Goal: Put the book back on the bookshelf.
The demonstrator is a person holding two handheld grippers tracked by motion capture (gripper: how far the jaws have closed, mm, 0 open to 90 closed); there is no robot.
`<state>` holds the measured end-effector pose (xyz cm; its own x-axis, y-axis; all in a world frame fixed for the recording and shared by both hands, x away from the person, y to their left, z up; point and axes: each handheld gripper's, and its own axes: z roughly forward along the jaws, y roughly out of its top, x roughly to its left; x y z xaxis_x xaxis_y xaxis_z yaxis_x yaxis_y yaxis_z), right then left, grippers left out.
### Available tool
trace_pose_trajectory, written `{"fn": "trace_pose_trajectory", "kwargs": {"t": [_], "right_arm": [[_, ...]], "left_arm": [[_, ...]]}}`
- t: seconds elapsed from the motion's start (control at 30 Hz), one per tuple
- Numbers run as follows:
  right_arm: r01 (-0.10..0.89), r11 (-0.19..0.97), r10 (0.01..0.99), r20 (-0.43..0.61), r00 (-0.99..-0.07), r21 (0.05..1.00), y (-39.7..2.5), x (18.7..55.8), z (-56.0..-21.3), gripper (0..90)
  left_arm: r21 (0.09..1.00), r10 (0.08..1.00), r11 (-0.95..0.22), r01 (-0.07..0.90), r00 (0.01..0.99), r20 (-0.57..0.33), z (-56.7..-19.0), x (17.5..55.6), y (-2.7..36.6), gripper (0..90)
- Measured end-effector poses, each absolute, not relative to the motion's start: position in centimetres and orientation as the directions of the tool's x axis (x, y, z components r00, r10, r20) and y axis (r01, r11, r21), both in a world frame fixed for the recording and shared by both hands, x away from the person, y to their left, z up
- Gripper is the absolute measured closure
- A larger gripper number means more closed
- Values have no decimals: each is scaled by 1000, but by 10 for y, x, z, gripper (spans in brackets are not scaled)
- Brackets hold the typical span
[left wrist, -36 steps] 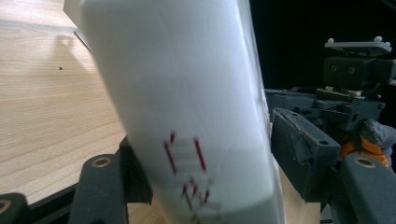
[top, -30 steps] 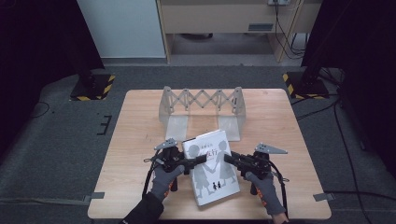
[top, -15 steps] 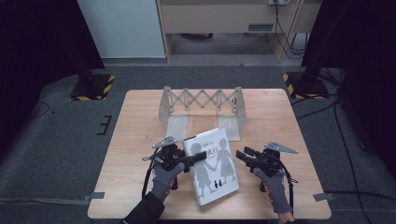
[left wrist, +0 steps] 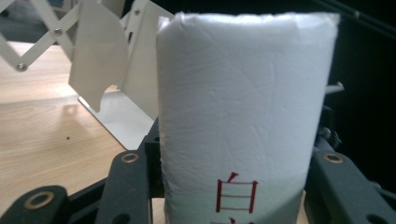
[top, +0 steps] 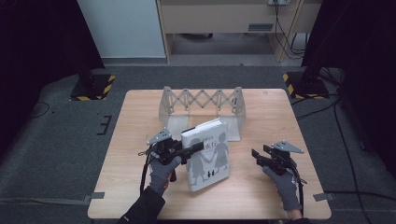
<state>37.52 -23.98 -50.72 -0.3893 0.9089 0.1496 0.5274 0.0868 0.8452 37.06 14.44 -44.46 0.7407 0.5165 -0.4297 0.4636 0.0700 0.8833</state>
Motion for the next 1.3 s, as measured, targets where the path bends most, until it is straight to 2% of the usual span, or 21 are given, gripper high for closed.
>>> {"fn": "trace_pose_trajectory", "kwargs": {"t": [0.23,0.47,0.77,1.0,1.3], "right_arm": [[551,118,923,114,-368,826,-240,377,-513,339],[575,134,937,86,-339,807,-241,380,-519,266],[587,94,955,93,-280,804,-251,377,-525,240],[597,123,955,69,-289,792,-249,378,-529,197],[620,151,957,42,-286,770,-249,380,-534,158]], "left_arm": [[896,501,20,443,771,-392,-447,352,145,475],[910,493,19,415,788,-370,-446,337,139,455],[919,465,-31,394,819,-336,-441,320,130,419],[929,480,-95,359,834,-273,-440,313,123,399],[947,500,-67,314,832,-240,-431,311,127,372]]}}
